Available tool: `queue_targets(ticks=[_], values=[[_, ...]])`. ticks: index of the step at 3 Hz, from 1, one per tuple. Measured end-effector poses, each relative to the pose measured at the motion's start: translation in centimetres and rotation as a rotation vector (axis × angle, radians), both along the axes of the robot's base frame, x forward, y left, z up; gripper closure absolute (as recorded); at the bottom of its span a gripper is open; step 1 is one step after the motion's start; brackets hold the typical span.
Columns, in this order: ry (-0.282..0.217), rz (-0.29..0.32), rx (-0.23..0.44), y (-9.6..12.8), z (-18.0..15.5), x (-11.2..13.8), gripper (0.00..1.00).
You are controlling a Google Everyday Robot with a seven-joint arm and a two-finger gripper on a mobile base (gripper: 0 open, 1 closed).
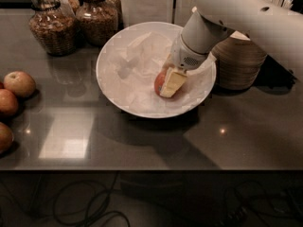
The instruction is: Pick apple from white bowl
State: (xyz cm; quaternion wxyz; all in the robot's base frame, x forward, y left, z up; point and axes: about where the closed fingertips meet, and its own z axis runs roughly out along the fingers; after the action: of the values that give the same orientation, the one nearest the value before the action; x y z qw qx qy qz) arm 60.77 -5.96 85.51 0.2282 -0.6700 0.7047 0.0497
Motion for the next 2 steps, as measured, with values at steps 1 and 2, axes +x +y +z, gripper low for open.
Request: queue_targets(ticks=[1, 2], values=[[0.006, 0.014, 0.009, 0.2, 0.1, 0.2, 1.0], [-0.027, 0.051, 0.068, 0.1, 2.2, 0.5, 1.0]])
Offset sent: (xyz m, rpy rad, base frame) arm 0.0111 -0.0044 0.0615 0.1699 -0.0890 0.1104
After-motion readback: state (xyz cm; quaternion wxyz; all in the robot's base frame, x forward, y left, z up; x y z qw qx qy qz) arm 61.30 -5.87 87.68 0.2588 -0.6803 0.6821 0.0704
